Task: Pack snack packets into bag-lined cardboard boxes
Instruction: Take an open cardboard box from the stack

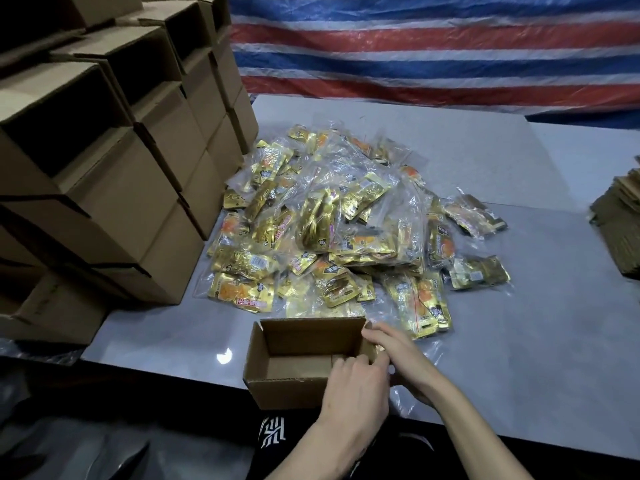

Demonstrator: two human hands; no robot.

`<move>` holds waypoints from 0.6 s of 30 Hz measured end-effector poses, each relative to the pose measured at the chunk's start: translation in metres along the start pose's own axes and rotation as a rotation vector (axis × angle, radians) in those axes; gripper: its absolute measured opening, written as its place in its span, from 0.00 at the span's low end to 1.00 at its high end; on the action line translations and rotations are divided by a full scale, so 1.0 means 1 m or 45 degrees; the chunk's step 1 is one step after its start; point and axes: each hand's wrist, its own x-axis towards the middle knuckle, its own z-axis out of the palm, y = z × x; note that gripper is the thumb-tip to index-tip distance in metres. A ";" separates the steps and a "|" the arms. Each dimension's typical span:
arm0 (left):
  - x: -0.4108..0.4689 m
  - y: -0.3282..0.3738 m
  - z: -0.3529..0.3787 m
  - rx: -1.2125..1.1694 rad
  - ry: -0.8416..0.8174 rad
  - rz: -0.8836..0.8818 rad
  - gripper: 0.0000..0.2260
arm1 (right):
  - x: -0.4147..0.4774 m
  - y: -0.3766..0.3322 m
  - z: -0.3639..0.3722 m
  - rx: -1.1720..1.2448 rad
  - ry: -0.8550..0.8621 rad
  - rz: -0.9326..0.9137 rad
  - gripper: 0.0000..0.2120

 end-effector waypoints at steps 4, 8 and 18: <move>-0.010 -0.011 -0.004 0.050 -0.100 0.133 0.16 | -0.002 0.000 -0.002 -0.202 0.129 -0.024 0.13; -0.032 -0.050 -0.015 0.141 -0.034 0.154 0.34 | -0.001 -0.001 -0.003 -0.413 0.268 -0.044 0.14; -0.048 -0.111 -0.013 -0.049 0.365 -0.037 0.14 | 0.004 0.040 -0.037 -0.363 0.905 0.643 0.34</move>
